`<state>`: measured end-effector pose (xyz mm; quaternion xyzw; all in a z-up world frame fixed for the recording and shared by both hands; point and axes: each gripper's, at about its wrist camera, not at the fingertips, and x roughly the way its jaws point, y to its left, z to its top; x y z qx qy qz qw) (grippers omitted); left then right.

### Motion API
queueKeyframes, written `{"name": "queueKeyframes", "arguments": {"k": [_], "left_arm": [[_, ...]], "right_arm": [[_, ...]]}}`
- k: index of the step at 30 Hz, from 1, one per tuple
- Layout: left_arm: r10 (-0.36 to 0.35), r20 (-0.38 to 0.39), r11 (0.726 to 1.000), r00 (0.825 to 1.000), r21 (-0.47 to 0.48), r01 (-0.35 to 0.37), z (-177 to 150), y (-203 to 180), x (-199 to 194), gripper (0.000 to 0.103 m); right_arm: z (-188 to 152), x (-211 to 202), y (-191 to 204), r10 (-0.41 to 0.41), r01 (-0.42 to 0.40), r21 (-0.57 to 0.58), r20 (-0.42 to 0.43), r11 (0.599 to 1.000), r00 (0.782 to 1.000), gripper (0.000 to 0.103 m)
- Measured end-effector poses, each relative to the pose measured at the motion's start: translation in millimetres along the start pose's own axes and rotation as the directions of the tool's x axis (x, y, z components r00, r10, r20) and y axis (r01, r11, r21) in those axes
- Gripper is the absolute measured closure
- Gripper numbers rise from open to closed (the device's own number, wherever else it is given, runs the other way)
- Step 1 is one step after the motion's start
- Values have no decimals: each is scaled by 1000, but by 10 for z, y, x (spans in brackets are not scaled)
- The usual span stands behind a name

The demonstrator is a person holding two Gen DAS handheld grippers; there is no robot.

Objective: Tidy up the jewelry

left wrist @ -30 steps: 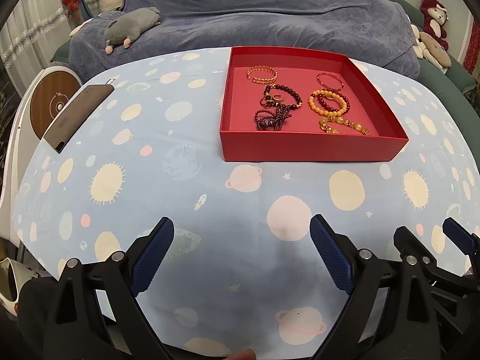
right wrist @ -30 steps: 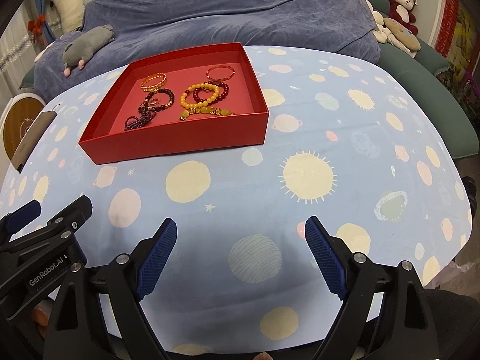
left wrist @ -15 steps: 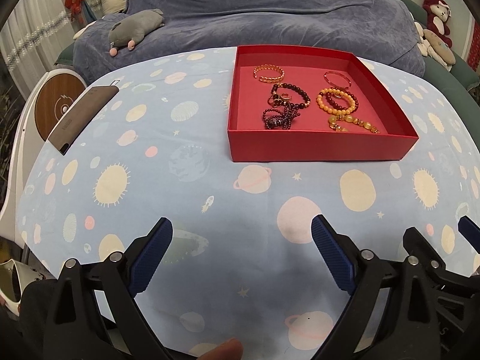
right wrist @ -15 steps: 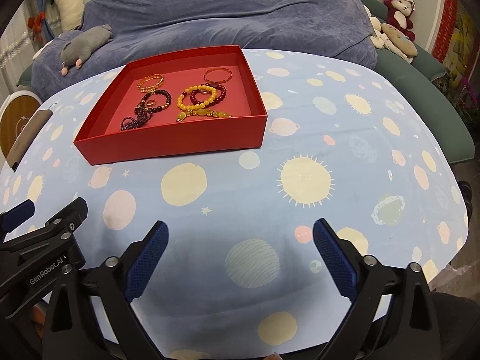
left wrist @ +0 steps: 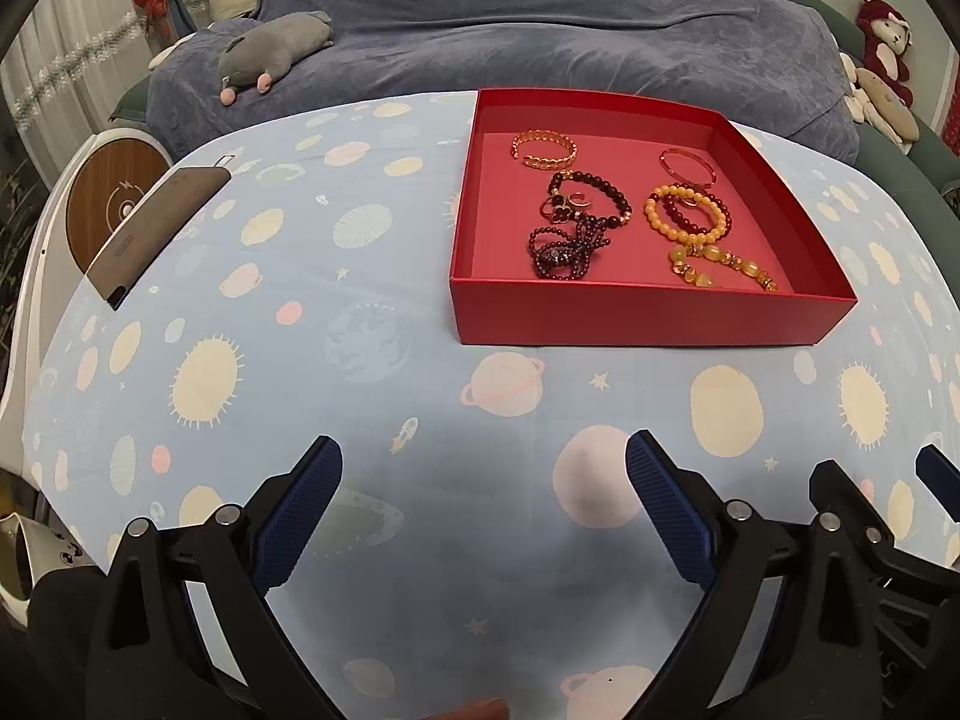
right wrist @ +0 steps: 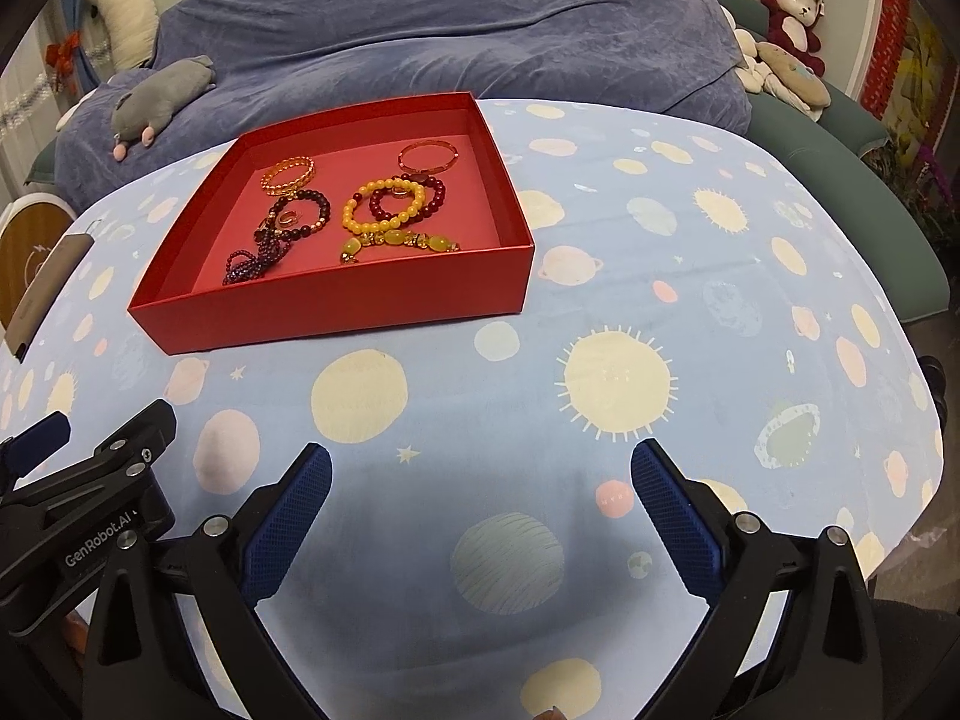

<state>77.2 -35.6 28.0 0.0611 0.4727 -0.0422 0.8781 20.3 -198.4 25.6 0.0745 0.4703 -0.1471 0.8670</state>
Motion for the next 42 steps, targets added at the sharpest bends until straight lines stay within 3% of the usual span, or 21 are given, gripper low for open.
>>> {"name": "queueKeyframes", "arguments": {"k": [42], "left_arm": [[-1,19,1000,1000,-10,1,116,-8,-9,12]], "right_arm": [[100,3,10,2,-2,5,15,1000,1000,7]]}}
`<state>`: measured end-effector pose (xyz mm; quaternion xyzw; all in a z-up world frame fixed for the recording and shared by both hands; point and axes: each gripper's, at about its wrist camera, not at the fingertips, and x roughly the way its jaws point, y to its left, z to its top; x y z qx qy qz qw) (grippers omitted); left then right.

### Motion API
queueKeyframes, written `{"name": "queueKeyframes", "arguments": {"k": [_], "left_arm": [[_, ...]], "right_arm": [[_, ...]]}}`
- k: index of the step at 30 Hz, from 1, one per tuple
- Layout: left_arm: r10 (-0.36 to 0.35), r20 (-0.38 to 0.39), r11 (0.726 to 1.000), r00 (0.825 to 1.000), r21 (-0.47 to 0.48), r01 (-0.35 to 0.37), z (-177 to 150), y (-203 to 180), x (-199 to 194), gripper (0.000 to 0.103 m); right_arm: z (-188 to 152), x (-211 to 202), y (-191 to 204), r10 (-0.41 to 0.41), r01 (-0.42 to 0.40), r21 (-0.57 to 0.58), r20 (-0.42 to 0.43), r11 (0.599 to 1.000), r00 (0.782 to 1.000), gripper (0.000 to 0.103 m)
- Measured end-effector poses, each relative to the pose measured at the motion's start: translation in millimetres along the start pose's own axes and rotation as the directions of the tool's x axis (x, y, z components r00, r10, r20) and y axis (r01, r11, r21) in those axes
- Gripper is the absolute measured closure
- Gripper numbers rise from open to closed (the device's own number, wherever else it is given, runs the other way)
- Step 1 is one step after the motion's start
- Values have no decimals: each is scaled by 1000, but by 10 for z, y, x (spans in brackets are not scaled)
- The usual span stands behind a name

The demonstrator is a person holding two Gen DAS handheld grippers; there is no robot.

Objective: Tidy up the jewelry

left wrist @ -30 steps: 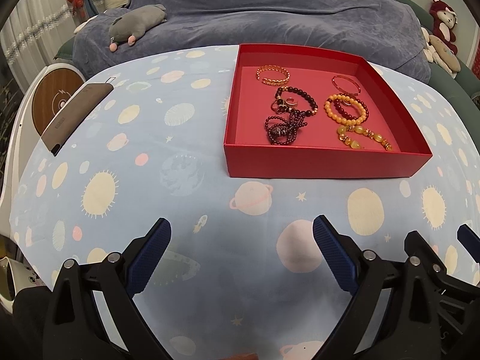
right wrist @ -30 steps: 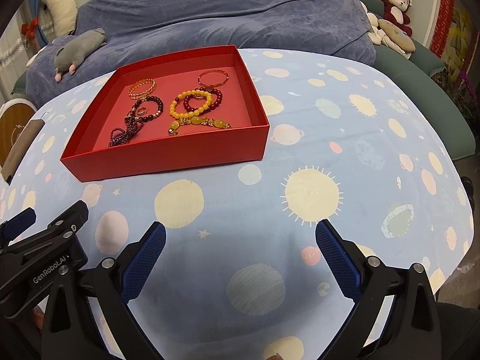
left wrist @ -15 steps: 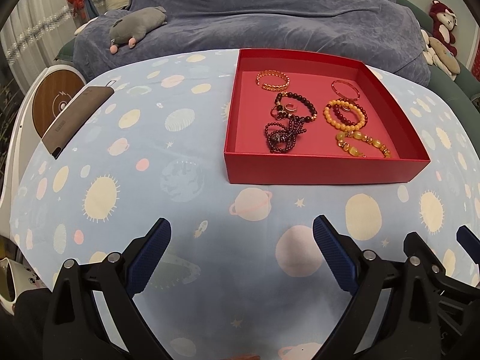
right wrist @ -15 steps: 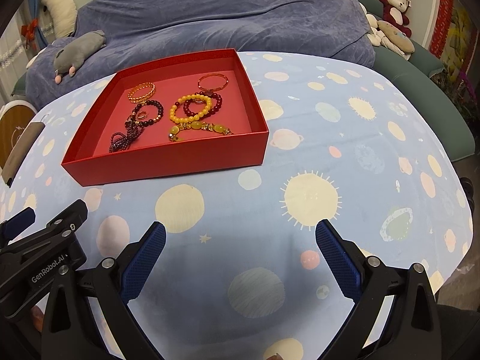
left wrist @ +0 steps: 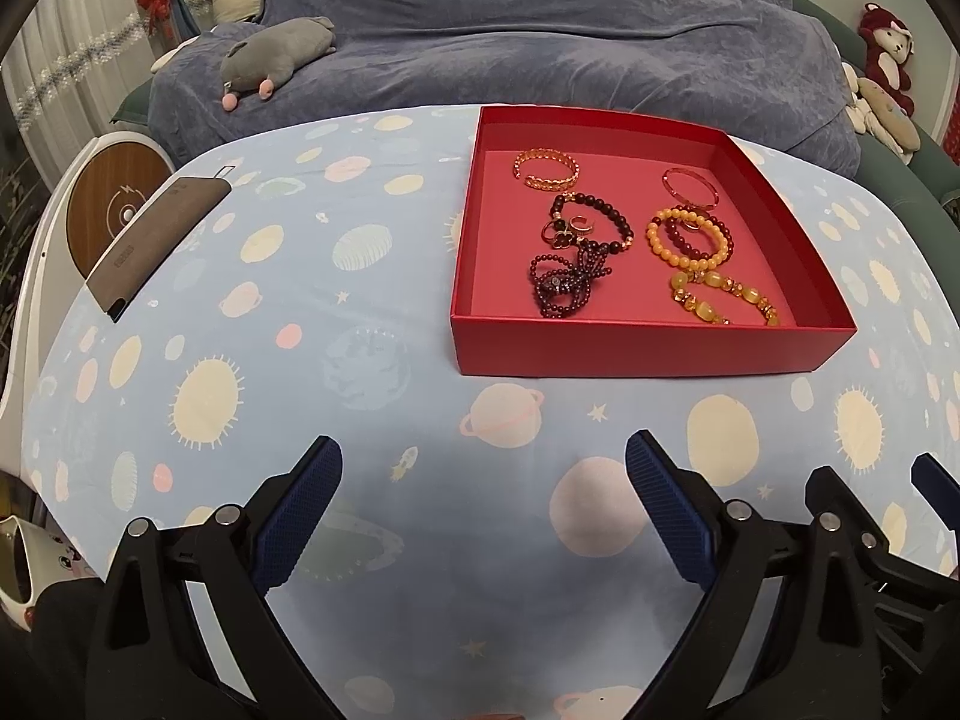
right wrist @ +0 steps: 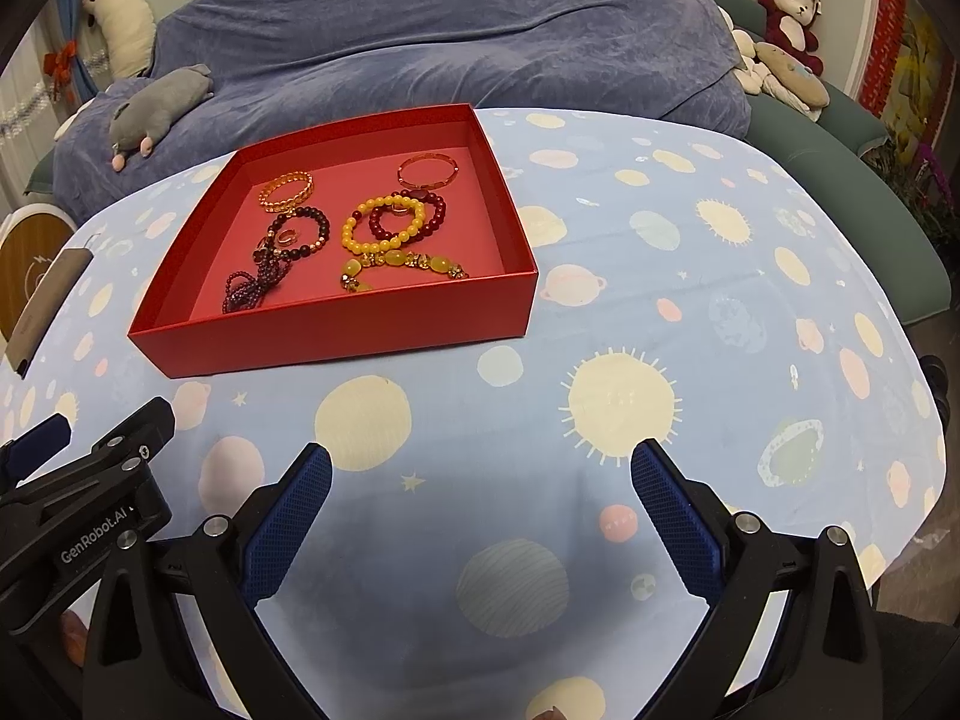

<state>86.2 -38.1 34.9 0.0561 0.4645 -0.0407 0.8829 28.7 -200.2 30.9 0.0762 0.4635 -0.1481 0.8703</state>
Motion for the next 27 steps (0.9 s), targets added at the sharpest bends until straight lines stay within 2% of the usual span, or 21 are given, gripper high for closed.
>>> {"name": "queueKeyframes", "arguments": {"k": [27], "left_arm": [[0,2,1000,1000,-12,0,8,41,-18,12]], "right_arm": [[14,-14,18,2,-2,1,2,1000,1000,7]]}}
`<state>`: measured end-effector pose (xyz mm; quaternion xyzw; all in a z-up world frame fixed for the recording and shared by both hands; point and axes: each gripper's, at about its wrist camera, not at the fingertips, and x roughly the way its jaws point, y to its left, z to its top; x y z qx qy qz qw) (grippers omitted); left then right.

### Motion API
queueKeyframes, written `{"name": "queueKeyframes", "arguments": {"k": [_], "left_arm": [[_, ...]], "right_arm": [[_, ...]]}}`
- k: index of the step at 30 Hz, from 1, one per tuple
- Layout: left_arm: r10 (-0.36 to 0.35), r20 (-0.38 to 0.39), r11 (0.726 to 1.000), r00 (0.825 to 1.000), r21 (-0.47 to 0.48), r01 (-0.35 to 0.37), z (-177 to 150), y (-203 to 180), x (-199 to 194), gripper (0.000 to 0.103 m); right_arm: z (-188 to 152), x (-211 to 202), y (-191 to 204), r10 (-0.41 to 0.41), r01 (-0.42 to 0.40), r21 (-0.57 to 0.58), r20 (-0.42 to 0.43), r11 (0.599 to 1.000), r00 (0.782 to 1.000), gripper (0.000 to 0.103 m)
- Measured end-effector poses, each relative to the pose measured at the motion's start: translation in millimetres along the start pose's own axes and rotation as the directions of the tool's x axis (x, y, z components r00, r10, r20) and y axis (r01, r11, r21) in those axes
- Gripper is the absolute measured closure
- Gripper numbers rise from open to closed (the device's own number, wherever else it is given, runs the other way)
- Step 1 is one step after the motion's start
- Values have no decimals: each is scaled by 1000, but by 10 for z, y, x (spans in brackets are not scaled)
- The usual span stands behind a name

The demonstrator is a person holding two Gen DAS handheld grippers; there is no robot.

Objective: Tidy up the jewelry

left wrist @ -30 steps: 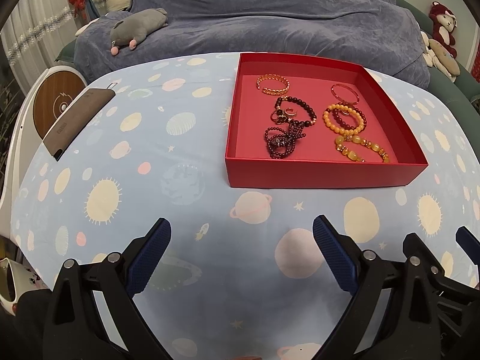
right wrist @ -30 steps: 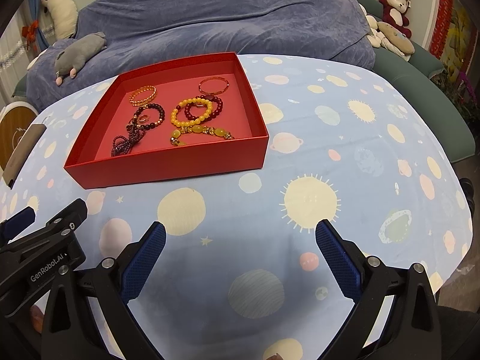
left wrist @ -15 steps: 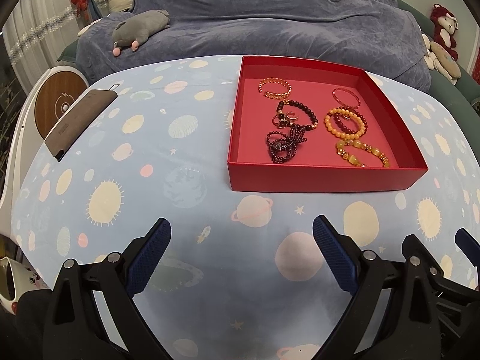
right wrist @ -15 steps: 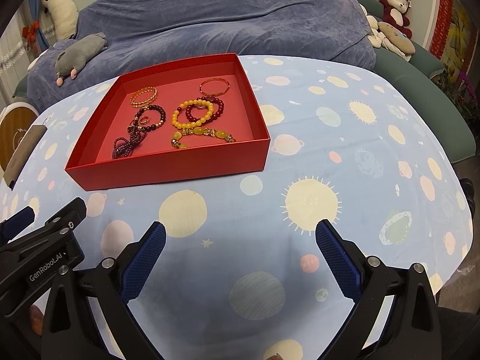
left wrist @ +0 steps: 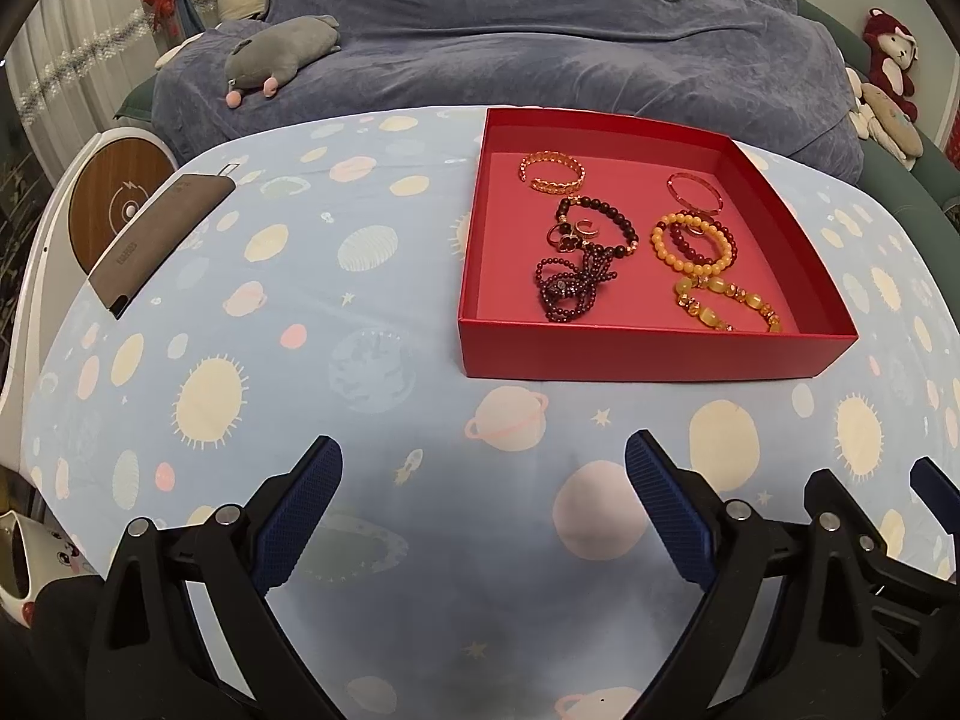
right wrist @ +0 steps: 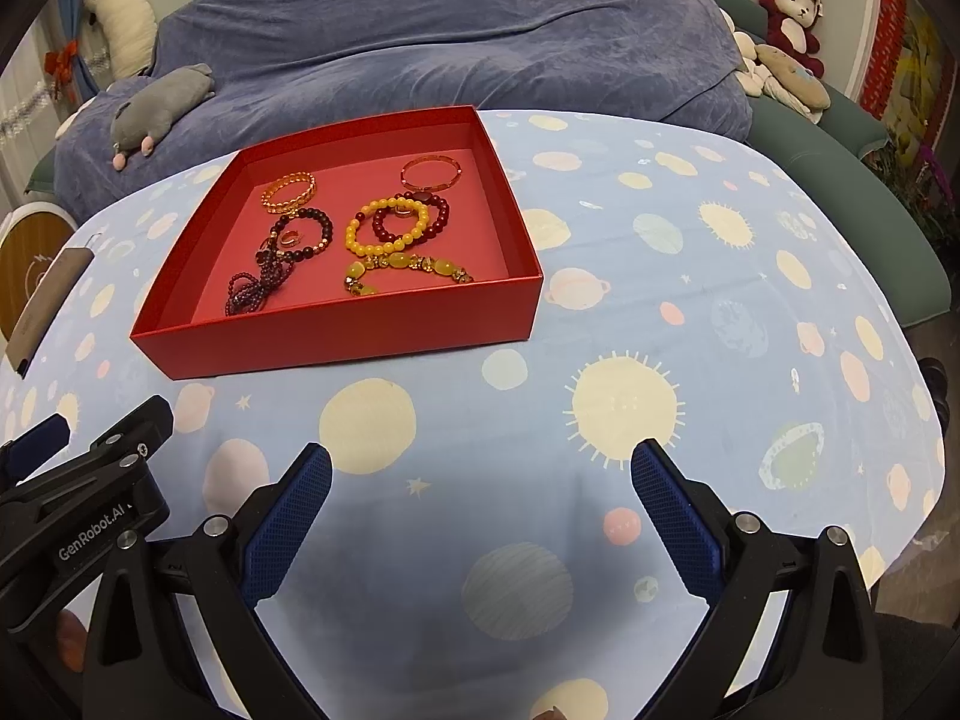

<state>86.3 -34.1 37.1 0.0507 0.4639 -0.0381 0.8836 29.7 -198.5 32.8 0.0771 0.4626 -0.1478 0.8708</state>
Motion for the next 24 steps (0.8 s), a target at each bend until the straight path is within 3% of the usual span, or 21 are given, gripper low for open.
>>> {"name": "queueKeyframes", "arguments": {"k": [24], "left_arm": [[2,11,1000,1000,9,-2,-8,-3,-11,13]], "right_arm": [[-3,-1,-4,0,0,1,-1,1000,1000,7]]}}
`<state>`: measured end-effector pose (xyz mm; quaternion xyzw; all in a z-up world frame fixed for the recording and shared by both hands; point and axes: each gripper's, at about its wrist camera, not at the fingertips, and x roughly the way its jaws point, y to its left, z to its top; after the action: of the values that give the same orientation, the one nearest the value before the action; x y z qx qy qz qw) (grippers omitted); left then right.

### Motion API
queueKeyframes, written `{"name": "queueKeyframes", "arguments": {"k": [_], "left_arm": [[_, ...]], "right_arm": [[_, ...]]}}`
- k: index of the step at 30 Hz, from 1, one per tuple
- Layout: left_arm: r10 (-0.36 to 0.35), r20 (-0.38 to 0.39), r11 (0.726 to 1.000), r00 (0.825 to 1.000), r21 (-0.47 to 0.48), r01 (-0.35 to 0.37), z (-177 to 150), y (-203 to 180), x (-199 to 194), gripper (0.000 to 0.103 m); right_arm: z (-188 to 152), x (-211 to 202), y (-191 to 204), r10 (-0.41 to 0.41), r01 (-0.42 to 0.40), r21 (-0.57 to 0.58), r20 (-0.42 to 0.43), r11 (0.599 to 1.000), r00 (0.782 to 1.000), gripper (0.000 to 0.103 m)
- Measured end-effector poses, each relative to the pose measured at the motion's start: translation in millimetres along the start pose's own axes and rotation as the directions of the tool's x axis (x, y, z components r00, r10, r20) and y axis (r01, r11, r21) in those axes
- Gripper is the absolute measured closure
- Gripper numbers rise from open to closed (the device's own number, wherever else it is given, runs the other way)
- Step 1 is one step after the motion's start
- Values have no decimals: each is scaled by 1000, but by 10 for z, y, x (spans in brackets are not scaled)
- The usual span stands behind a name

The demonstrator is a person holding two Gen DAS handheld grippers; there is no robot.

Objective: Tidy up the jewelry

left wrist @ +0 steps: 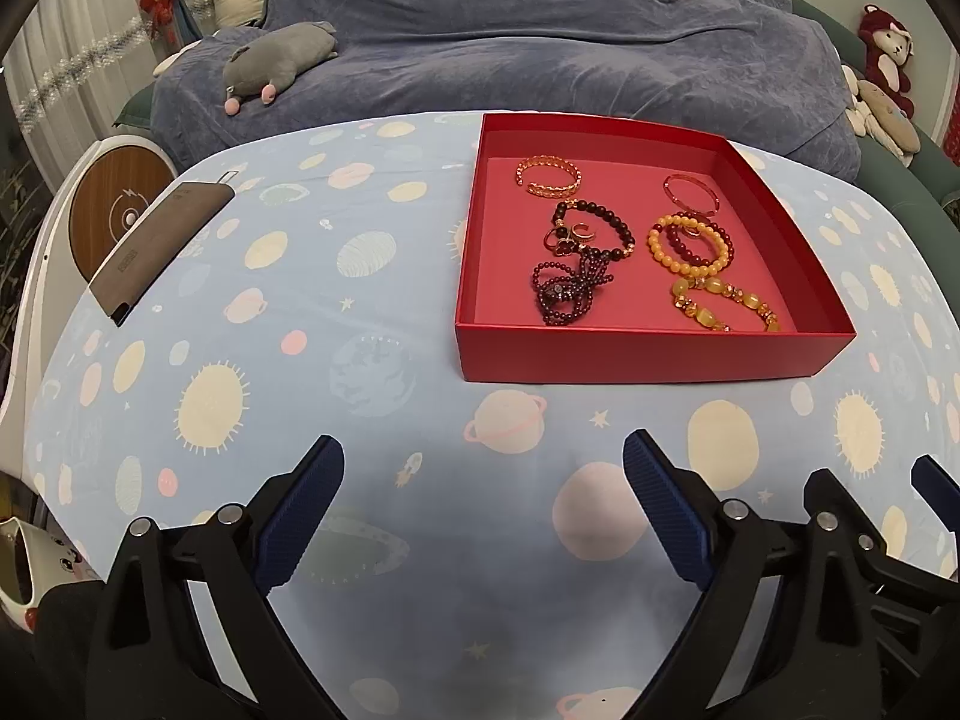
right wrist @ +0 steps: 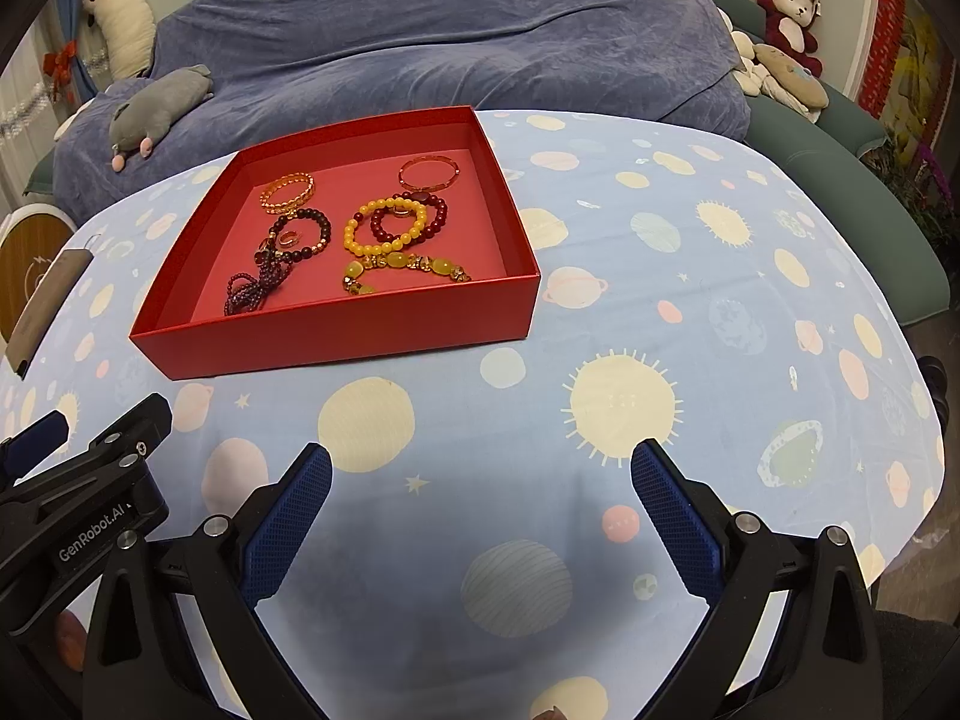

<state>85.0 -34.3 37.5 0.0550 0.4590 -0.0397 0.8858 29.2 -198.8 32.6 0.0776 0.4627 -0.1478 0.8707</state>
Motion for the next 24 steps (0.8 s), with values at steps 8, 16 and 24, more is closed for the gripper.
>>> {"name": "queueKeyframes", "arguments": {"k": [8,16,24], "left_arm": [[-2,-5,1000,1000,-1,2,2,1,5,13],[1,-6,1000,1000,0,-1,3,-3,5,13],[8,5,1000,1000,3,-8,9,-14,-6,13]], "right_arm": [[-9,-8,-7,-1,1,2,-3,1000,1000,7],[-8,-8,-7,0,0,2,-2,1000,1000,7],[-16,-9,-19,0,0,4,-1,1000,1000,7]]}}
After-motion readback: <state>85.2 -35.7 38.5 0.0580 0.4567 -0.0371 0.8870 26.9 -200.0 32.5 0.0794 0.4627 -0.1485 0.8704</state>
